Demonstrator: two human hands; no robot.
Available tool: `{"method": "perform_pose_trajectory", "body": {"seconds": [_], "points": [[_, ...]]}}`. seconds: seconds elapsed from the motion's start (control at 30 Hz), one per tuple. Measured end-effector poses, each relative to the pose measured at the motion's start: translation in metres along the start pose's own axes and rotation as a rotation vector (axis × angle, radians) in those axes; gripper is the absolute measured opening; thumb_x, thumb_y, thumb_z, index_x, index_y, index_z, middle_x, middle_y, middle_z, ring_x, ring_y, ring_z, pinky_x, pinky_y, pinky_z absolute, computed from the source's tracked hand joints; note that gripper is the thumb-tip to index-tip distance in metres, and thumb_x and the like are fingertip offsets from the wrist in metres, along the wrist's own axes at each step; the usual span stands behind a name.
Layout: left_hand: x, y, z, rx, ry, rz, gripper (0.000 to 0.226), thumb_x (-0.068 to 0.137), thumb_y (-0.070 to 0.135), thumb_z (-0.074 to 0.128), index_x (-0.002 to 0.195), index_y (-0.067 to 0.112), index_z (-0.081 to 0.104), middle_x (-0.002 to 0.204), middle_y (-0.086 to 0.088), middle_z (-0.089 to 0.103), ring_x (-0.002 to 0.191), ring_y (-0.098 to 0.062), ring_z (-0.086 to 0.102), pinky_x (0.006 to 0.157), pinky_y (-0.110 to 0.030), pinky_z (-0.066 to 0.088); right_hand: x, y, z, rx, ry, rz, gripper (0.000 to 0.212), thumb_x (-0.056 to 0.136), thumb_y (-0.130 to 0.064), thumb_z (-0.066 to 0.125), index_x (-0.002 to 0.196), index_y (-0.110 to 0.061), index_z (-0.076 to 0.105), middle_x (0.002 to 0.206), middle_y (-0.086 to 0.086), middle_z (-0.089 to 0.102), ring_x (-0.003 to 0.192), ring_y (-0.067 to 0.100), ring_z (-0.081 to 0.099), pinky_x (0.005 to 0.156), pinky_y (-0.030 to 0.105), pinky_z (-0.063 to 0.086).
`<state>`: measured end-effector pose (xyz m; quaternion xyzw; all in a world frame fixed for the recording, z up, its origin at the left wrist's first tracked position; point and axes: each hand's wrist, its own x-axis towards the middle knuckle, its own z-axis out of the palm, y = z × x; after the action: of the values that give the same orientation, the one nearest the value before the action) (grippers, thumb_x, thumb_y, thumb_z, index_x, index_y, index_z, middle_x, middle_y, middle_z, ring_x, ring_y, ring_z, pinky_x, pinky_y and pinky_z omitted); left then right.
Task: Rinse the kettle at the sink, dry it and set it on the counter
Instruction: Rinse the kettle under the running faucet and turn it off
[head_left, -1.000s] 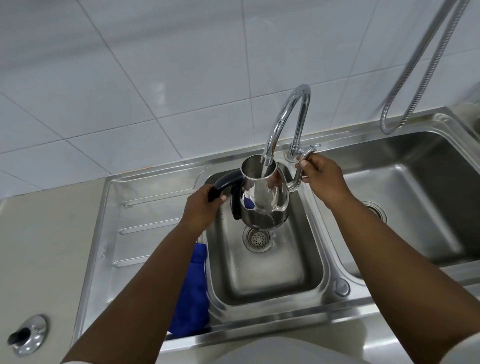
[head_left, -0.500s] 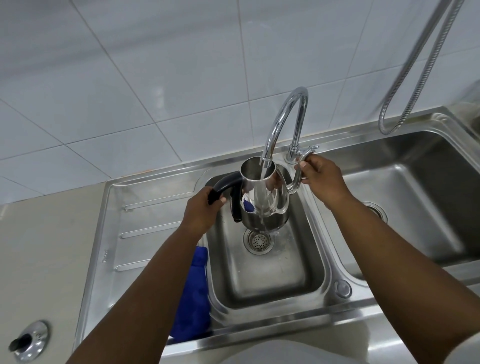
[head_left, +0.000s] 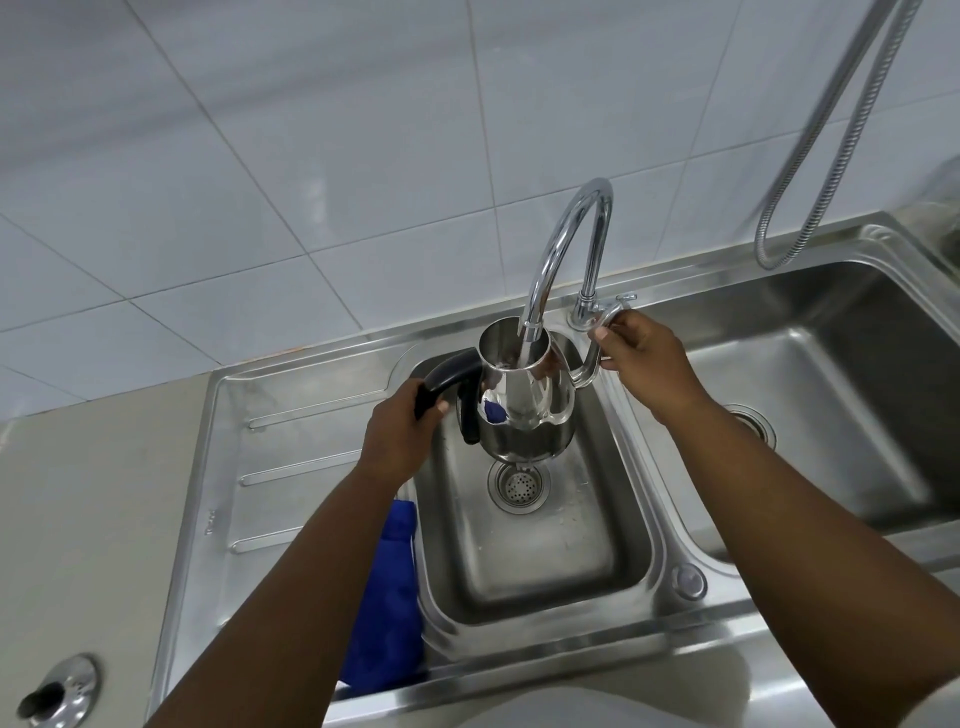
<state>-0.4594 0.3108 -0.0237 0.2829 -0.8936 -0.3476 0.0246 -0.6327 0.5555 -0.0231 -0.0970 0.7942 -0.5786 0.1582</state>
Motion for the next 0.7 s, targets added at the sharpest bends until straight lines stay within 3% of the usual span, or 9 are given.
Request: {"method": "perform_pose_trajectory", "body": {"seconds": [0.1, 0.17, 0.23, 0.33, 0.47, 0.57, 0.7], "points": [[0.000, -0.003, -0.002, 0.014, 0.025, 0.029, 0.026, 0.094, 0.036, 0.056, 0.113, 0.017, 0.055, 0.087, -0.003, 0.064, 0.082, -0.024, 0.062, 0.075, -0.035, 0.050, -0.002, 0.004, -0.003, 0.177, 0.057, 0.039, 0.022, 0.097, -0.015, 0.054, 0.109, -0.025, 0.070, 0.108, 0.004, 0.073, 0.101, 0.023, 0.070, 0.095, 0.042, 0.056], [0.000, -0.004, -0.002, 0.013, 0.030, 0.031, 0.027, 0.094, 0.035, 0.056, 0.114, 0.017, 0.055, 0.087, -0.003, 0.065, 0.082, -0.023, 0.062, 0.074, -0.033, 0.048, -0.002, 0.012, -0.007, 0.152, 0.165, 0.010, 0.032, 0.093, -0.016, 0.050, 0.119, -0.020, 0.068, 0.114, 0.006, 0.071, 0.106, 0.023, 0.067, 0.098, 0.042, 0.052], [0.001, -0.005, -0.002, 0.005, 0.037, 0.034, 0.027, 0.094, 0.035, 0.056, 0.115, 0.017, 0.055, 0.087, -0.004, 0.065, 0.081, -0.022, 0.063, 0.072, -0.031, 0.047, 0.002, 0.018, -0.012, -0.139, 0.197, -0.091, 0.047, 0.091, -0.013, 0.046, 0.136, -0.013, 0.059, 0.140, 0.011, 0.060, 0.127, 0.028, 0.058, 0.113, 0.040, 0.042], [0.002, -0.005, -0.002, -0.012, 0.043, 0.037, 0.027, 0.094, 0.036, 0.056, 0.114, 0.019, 0.055, 0.088, -0.003, 0.066, 0.082, -0.023, 0.064, 0.074, -0.034, 0.051, 0.010, 0.027, -0.014, -0.617, 0.018, -0.180, 0.068, 0.093, 0.000, 0.047, 0.156, -0.010, 0.026, 0.168, 0.010, 0.017, 0.150, 0.036, 0.025, 0.123, 0.039, 0.024], [0.003, -0.004, -0.001, -0.051, 0.052, 0.015, 0.026, 0.093, 0.037, 0.056, 0.113, 0.020, 0.057, 0.089, -0.005, 0.067, 0.084, -0.024, 0.065, 0.078, -0.040, 0.054, 0.019, 0.035, -0.009, -0.913, -0.111, -0.111, 0.089, 0.091, -0.005, 0.053, 0.159, -0.017, -0.003, 0.169, -0.001, -0.019, 0.156, 0.036, 0.003, 0.116, 0.052, 0.034], [0.004, -0.006, -0.001, -0.056, 0.058, 0.001, 0.028, 0.093, 0.039, 0.056, 0.114, 0.021, 0.056, 0.089, -0.004, 0.068, 0.084, -0.024, 0.065, 0.080, -0.043, 0.055, 0.030, 0.024, -0.009, -0.928, -0.102, -0.065, 0.090, 0.092, -0.009, 0.053, 0.160, -0.020, -0.006, 0.168, -0.004, -0.021, 0.157, 0.031, -0.002, 0.112, 0.052, 0.038], [0.006, -0.006, -0.001, -0.057, 0.071, -0.002, 0.028, 0.093, 0.038, 0.056, 0.115, 0.021, 0.056, 0.090, -0.004, 0.068, 0.084, -0.024, 0.066, 0.081, -0.043, 0.055, 0.044, 0.014, -0.015, -0.811, -0.127, -0.028, 0.084, 0.095, -0.010, 0.051, 0.160, -0.022, -0.002, 0.169, -0.003, -0.016, 0.157, 0.032, -0.001, 0.119, 0.054, 0.028]]}}
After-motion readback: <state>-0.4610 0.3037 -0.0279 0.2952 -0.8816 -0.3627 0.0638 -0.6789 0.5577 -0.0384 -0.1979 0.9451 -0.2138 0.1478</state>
